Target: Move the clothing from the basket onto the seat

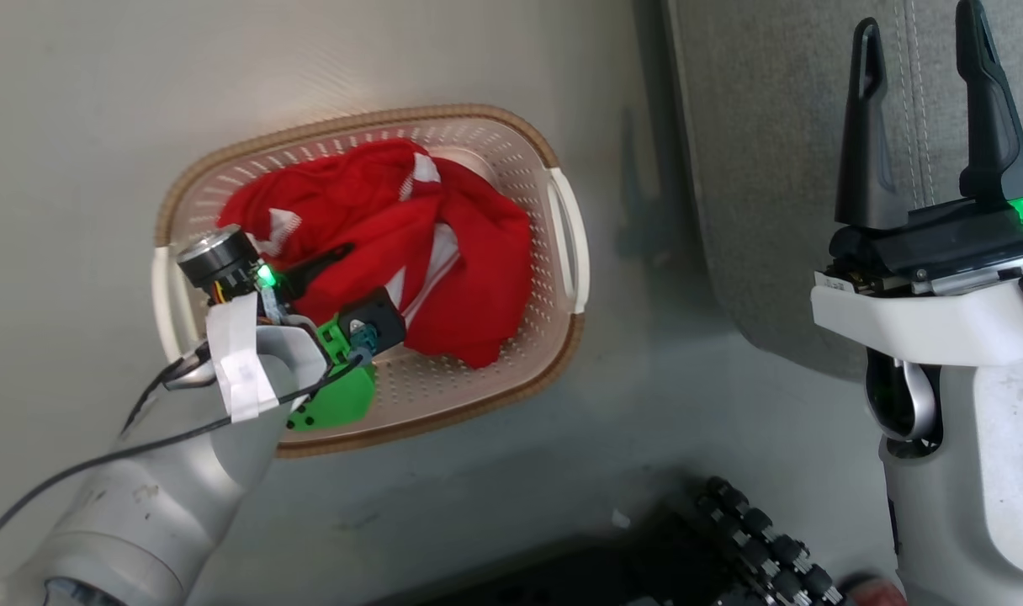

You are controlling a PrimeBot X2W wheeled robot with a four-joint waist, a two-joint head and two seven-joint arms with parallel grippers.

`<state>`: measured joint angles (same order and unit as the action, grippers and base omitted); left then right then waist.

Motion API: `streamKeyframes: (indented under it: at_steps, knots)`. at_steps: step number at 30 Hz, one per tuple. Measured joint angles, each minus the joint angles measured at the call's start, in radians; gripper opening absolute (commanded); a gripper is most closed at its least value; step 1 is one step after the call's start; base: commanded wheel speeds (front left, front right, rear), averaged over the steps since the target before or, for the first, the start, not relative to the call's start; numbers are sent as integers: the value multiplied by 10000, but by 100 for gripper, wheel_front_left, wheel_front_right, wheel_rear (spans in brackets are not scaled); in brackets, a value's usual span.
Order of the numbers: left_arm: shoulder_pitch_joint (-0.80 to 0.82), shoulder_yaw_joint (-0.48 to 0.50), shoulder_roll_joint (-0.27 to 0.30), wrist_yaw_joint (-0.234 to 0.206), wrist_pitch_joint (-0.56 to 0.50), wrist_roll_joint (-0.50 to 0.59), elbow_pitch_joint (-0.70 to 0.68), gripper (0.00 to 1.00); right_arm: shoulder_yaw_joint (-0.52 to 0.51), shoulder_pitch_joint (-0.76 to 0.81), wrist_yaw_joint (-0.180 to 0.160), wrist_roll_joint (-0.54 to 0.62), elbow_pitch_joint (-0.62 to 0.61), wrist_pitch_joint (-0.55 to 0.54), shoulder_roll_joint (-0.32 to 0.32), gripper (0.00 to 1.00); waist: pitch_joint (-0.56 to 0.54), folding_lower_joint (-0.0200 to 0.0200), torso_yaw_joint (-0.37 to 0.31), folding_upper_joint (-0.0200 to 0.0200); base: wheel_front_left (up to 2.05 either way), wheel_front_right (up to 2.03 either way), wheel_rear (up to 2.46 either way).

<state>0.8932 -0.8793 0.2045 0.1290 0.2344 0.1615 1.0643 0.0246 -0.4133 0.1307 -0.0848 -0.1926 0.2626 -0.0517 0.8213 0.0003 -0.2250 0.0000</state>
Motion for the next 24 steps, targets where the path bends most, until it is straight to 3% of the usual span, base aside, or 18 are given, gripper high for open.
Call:
streamKeyframes:
  at_steps: [11,20,21,22,24]
  knots:
    - [1252,-337,201,-40,-633,-232,1682,100,236,-34,2,-499,-46,0,8,100,1388,-1,-923,0,0,0,0]
    - [1419,-232,245,-424,-1127,-468,2010,100,244,-190,2,-614,-171,0,8,100,1939,-1,-1314,0,0,0,0]
    - [1420,-238,244,-485,-1202,-504,2027,35,238,-209,2,-614,-178,0,10,100,1956,-1,-1327,0,0,0,0]
    - [1420,-234,240,-518,-1200,-533,2040,0,234,-221,0,-612,-184,0,10,100,1952,-1,-1327,0,0,0,0]
    - [1419,-215,194,-646,-1143,-631,2057,0,226,-222,2,-577,-190,0,12,100,1911,-1,-1308,0,0,0,0]
